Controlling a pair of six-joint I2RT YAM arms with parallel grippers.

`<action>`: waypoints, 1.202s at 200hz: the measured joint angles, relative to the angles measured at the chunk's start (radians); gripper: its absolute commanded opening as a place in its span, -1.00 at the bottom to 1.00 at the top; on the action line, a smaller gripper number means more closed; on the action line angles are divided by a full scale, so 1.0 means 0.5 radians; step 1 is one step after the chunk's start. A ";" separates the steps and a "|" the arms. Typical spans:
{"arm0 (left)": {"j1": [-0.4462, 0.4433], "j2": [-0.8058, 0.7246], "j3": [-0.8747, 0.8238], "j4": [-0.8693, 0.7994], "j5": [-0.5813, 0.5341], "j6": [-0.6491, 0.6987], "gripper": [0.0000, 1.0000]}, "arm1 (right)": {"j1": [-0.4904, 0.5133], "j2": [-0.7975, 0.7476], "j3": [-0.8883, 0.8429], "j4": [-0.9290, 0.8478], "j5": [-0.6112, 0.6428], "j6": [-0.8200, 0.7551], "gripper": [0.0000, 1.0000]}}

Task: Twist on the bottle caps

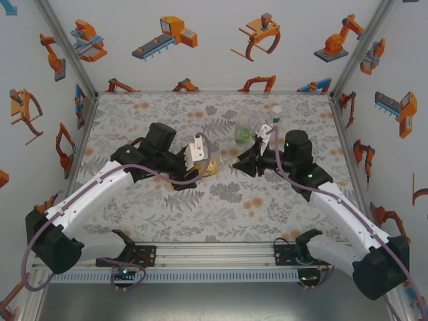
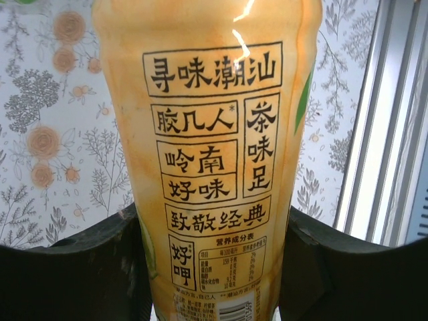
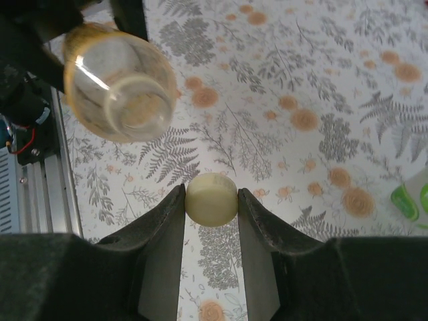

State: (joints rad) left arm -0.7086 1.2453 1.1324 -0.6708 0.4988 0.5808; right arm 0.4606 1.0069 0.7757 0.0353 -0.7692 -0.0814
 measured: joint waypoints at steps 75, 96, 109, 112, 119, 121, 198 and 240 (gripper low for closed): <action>-0.093 -0.024 -0.022 -0.045 0.059 0.218 -0.97 | 0.000 -0.201 -0.088 0.098 -0.435 -0.330 -0.85; -0.120 -0.063 -0.066 -0.056 0.092 0.308 -0.97 | 0.001 -0.224 -0.088 0.144 -0.546 -0.364 -0.85; -0.130 -0.076 -0.079 -0.067 0.103 0.345 -0.97 | 0.000 -0.231 -0.088 0.176 -0.612 -0.372 -0.85; -0.132 -0.076 -0.081 -0.067 0.104 0.352 -0.97 | 0.000 -0.231 -0.088 0.185 -0.632 -0.376 -0.85; -0.138 -0.076 -0.082 -0.069 0.105 0.364 -0.98 | 0.000 -0.231 -0.088 0.200 -0.672 -0.380 -0.86; -0.139 -0.076 -0.082 -0.068 0.105 0.368 -0.98 | 0.000 -0.231 -0.088 0.204 -0.681 -0.380 -0.86; -0.150 -0.076 -0.082 -0.069 0.104 0.404 -0.98 | 0.040 -0.178 -0.088 0.282 -0.893 -0.401 -0.87; -0.153 -0.076 -0.082 -0.091 0.104 0.407 -0.98 | 0.066 -0.156 -0.088 0.288 -0.882 -0.401 -0.87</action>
State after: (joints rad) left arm -0.7849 1.2072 1.0916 -0.7162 0.5507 0.7841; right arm 0.4934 0.9291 0.7319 0.1791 -1.2102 -0.2821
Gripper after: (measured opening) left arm 0.553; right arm 0.354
